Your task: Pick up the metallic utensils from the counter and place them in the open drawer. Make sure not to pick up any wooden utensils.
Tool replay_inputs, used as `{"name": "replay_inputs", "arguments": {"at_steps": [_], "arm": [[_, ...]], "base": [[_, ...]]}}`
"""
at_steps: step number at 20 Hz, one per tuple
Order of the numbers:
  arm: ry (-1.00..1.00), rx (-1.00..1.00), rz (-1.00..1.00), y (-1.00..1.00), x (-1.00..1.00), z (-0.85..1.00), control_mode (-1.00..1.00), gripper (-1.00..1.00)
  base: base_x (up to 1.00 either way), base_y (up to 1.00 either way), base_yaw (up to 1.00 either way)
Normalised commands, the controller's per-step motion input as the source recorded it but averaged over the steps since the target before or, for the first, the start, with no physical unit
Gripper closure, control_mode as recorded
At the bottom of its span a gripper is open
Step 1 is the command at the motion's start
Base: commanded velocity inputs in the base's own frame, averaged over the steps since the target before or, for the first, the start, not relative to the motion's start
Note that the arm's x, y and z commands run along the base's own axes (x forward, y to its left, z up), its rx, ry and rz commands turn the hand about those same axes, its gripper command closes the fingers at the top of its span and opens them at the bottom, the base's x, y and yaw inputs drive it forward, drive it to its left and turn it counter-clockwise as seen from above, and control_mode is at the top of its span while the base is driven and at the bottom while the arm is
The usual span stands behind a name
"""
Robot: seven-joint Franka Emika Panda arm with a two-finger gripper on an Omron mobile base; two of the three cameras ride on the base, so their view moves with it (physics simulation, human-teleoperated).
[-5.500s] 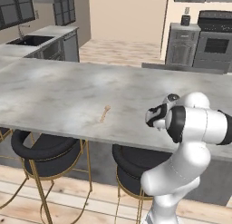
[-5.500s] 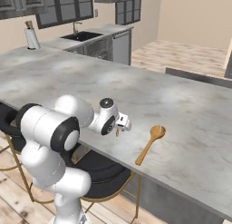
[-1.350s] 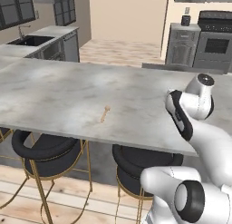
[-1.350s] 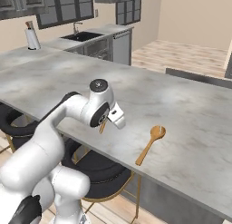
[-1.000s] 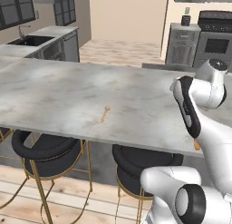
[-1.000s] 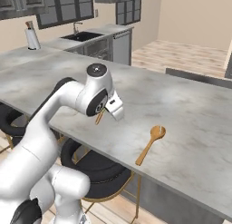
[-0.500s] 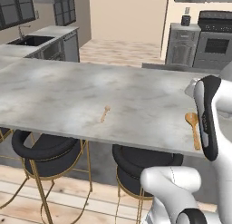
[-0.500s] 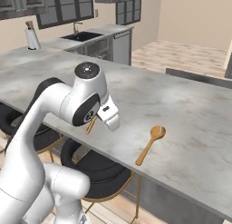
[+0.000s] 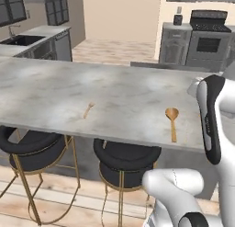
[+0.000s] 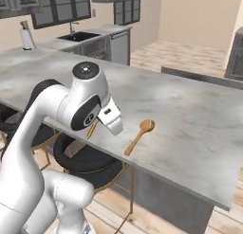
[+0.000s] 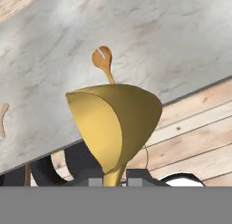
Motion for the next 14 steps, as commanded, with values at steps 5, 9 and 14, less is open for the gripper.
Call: {"name": "replay_inputs", "arguments": {"at_steps": [5, 9, 14], "arm": [[0.0, 0.0, 0.0, 0.0, 0.0, 0.0, 1.0, 1.0], [0.0, 0.0, 0.0, 0.0, 0.0, 0.0, 1.0, 1.0], [0.0, 0.0, 0.0, 0.0, 0.0, 0.0, 1.0, 1.0]], "base": [[-0.88, -0.96, -0.1], [-0.59, -1.0, -0.04], [-0.13, -1.0, 0.0]]}}
